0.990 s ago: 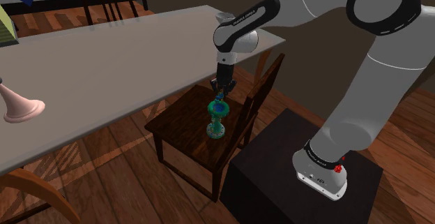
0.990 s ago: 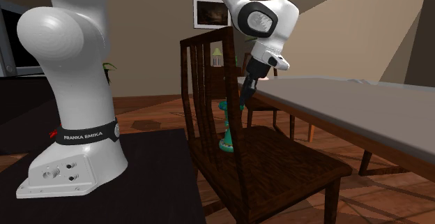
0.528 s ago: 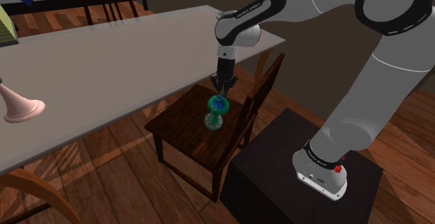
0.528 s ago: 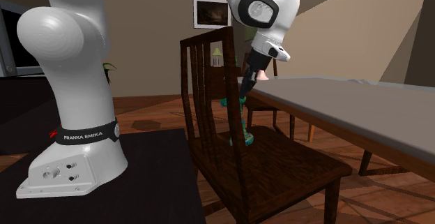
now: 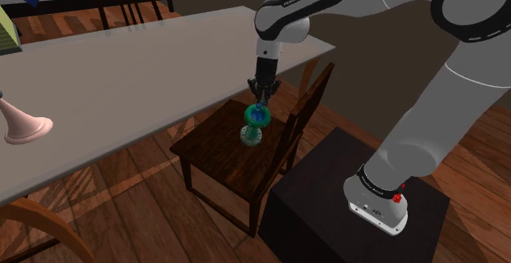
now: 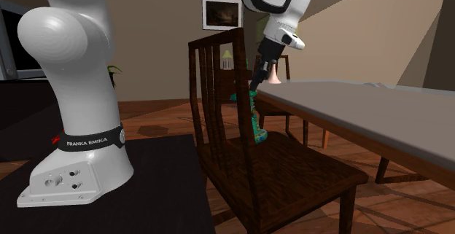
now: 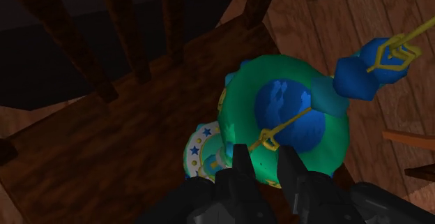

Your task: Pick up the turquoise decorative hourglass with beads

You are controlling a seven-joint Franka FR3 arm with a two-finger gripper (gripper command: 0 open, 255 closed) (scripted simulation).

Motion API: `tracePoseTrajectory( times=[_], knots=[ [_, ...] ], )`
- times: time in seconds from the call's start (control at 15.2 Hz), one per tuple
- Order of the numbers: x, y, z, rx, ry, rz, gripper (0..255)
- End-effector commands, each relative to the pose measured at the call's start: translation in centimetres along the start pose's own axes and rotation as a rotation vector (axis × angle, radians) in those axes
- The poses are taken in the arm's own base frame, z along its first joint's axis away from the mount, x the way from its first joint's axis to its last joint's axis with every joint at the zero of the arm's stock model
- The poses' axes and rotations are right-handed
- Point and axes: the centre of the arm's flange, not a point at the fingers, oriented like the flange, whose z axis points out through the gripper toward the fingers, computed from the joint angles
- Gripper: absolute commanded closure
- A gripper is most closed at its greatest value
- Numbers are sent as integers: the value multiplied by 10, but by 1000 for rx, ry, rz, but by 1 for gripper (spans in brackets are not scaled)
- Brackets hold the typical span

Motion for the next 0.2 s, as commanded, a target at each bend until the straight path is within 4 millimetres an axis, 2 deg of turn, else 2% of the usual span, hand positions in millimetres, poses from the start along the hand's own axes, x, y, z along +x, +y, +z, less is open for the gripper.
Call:
tracePoseTrajectory(
  times=[0.0,0.13],
  knots=[
    [-4,-2,-10,0,0,0,255],
    [-4,-2,-10,0,0,0,255]
  ],
)
